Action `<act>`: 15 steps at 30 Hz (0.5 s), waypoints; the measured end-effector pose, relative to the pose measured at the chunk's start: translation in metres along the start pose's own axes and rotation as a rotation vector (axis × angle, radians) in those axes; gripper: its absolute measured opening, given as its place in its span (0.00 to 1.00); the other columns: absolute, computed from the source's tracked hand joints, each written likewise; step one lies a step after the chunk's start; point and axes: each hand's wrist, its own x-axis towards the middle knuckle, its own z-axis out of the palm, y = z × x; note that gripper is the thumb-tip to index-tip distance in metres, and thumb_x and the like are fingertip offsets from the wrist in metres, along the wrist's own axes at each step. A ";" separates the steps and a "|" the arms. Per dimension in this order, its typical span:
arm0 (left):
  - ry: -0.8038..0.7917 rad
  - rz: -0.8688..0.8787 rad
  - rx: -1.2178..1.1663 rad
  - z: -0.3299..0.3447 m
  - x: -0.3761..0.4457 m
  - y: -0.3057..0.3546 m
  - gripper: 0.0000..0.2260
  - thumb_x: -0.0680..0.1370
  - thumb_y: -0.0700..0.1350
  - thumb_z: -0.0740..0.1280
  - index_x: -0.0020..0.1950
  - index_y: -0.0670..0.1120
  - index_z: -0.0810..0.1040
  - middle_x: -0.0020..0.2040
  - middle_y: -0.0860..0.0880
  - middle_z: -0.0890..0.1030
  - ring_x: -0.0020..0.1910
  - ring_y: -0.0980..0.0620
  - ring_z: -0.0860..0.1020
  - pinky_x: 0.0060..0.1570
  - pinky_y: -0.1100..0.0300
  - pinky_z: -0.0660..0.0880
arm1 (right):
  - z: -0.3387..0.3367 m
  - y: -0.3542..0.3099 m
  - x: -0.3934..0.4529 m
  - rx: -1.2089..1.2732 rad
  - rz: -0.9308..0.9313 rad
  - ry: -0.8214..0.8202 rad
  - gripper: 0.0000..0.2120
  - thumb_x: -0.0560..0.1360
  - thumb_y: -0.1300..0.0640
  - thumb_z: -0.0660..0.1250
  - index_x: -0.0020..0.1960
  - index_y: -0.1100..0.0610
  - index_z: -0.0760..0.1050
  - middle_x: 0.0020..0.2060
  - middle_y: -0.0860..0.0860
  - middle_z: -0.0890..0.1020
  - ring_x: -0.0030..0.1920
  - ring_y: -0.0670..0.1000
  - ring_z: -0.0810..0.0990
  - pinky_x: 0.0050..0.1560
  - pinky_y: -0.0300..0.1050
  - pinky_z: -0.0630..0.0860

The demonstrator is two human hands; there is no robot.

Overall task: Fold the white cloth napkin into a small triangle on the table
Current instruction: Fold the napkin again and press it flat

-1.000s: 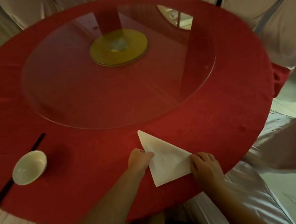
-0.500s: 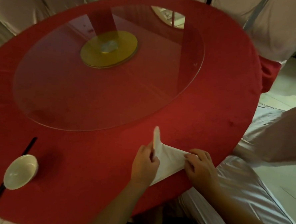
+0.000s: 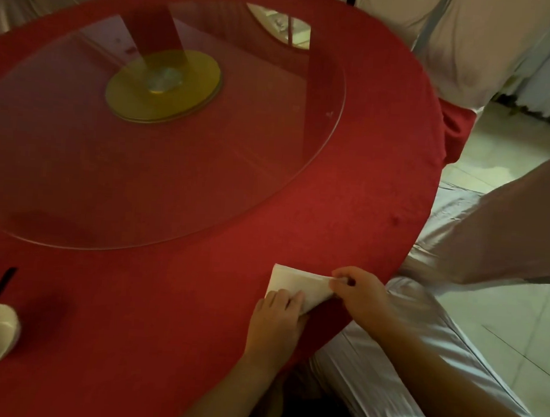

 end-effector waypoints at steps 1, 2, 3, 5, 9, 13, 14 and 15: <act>0.003 -0.003 0.016 0.001 -0.004 -0.003 0.17 0.75 0.53 0.60 0.58 0.47 0.79 0.43 0.50 0.79 0.41 0.48 0.78 0.37 0.55 0.77 | 0.001 0.002 0.002 -0.060 -0.035 0.015 0.07 0.73 0.55 0.70 0.51 0.51 0.81 0.43 0.45 0.81 0.43 0.47 0.79 0.41 0.39 0.73; 0.007 -0.001 0.027 0.002 -0.008 -0.006 0.17 0.76 0.54 0.59 0.58 0.48 0.78 0.44 0.50 0.78 0.41 0.49 0.77 0.37 0.55 0.77 | 0.001 0.005 0.004 -0.112 -0.072 0.026 0.07 0.73 0.55 0.70 0.51 0.50 0.81 0.44 0.46 0.80 0.44 0.46 0.77 0.42 0.39 0.70; 0.009 0.002 0.038 0.005 -0.015 -0.010 0.16 0.77 0.54 0.58 0.58 0.49 0.78 0.46 0.51 0.78 0.44 0.49 0.77 0.39 0.55 0.76 | 0.001 0.006 0.005 -0.147 -0.102 0.030 0.07 0.73 0.54 0.69 0.51 0.50 0.81 0.45 0.46 0.79 0.45 0.46 0.76 0.43 0.40 0.69; 0.010 0.010 0.051 0.012 -0.031 -0.020 0.16 0.78 0.52 0.58 0.61 0.49 0.76 0.56 0.50 0.77 0.54 0.48 0.75 0.46 0.52 0.76 | 0.000 0.010 0.004 -0.178 -0.143 0.027 0.06 0.73 0.54 0.70 0.50 0.51 0.81 0.45 0.47 0.77 0.44 0.47 0.76 0.45 0.42 0.70; -0.086 -0.004 0.045 0.022 -0.056 -0.034 0.20 0.81 0.50 0.54 0.72 0.48 0.66 0.75 0.50 0.65 0.74 0.51 0.61 0.69 0.49 0.62 | -0.001 0.019 0.003 -0.216 -0.223 0.027 0.06 0.74 0.53 0.70 0.50 0.52 0.81 0.46 0.47 0.75 0.43 0.46 0.75 0.45 0.41 0.71; -0.164 -0.063 0.054 0.018 -0.054 -0.036 0.22 0.82 0.51 0.51 0.75 0.46 0.61 0.76 0.50 0.59 0.75 0.49 0.58 0.73 0.46 0.55 | -0.002 0.020 0.003 -0.258 -0.249 0.009 0.06 0.74 0.52 0.70 0.50 0.52 0.81 0.45 0.45 0.75 0.43 0.45 0.75 0.44 0.41 0.72; -0.176 -0.070 0.061 0.016 -0.053 -0.035 0.22 0.82 0.51 0.51 0.75 0.45 0.62 0.76 0.49 0.59 0.75 0.48 0.59 0.73 0.46 0.53 | -0.003 0.018 0.002 -0.292 -0.258 0.003 0.07 0.74 0.52 0.70 0.49 0.53 0.81 0.45 0.46 0.75 0.43 0.46 0.75 0.44 0.42 0.73; -0.184 -0.072 0.070 0.013 -0.053 -0.035 0.23 0.81 0.51 0.51 0.74 0.44 0.62 0.76 0.48 0.59 0.74 0.47 0.60 0.72 0.47 0.52 | -0.004 0.015 0.001 -0.354 -0.303 0.023 0.07 0.73 0.53 0.71 0.48 0.55 0.82 0.46 0.48 0.77 0.44 0.49 0.76 0.44 0.45 0.74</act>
